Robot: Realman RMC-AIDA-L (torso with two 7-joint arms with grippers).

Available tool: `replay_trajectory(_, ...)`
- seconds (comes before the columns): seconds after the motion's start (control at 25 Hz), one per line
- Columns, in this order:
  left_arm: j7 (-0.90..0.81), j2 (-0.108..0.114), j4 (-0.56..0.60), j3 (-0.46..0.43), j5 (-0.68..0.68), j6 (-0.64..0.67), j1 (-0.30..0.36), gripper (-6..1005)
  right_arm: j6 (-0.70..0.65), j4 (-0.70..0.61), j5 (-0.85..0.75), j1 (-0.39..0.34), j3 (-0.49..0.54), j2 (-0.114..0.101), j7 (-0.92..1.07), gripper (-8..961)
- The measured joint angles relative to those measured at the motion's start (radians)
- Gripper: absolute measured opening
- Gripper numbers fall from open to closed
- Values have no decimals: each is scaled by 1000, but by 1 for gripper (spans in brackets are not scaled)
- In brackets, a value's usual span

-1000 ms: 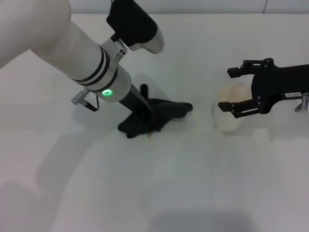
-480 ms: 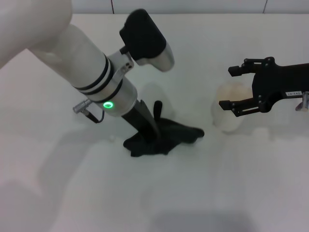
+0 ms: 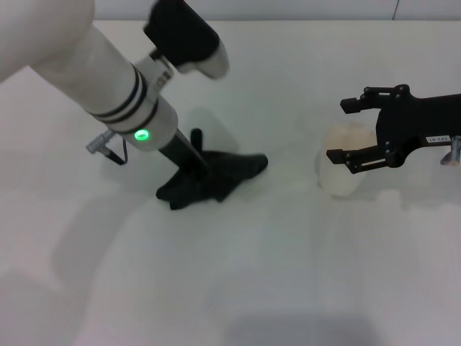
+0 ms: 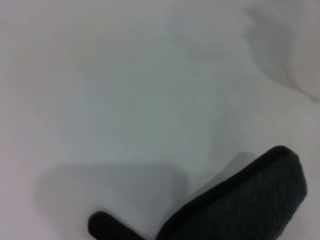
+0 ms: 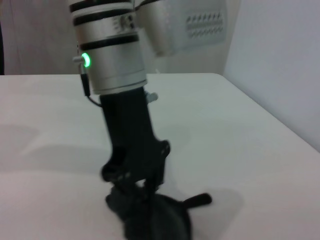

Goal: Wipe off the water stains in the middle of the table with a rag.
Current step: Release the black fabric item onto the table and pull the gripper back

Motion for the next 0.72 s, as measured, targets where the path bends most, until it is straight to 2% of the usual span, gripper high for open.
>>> replay_trajectory(0.24, -88, 1, -7, -73, 48, -66, 0, 128, 0, 0, 1, 0, -2, 0, 0, 872)
replay_trajectory(0.64, -122, -3, -17, -69, 45, -159, 9, 131, 0, 0, 2, -2, -6, 0, 3, 873)
replay_trajectory(0.72, -110, -5, -32, -41, 19, -180, 10, 132, 0, 0, 2, -2, -7, 0, 3, 873)
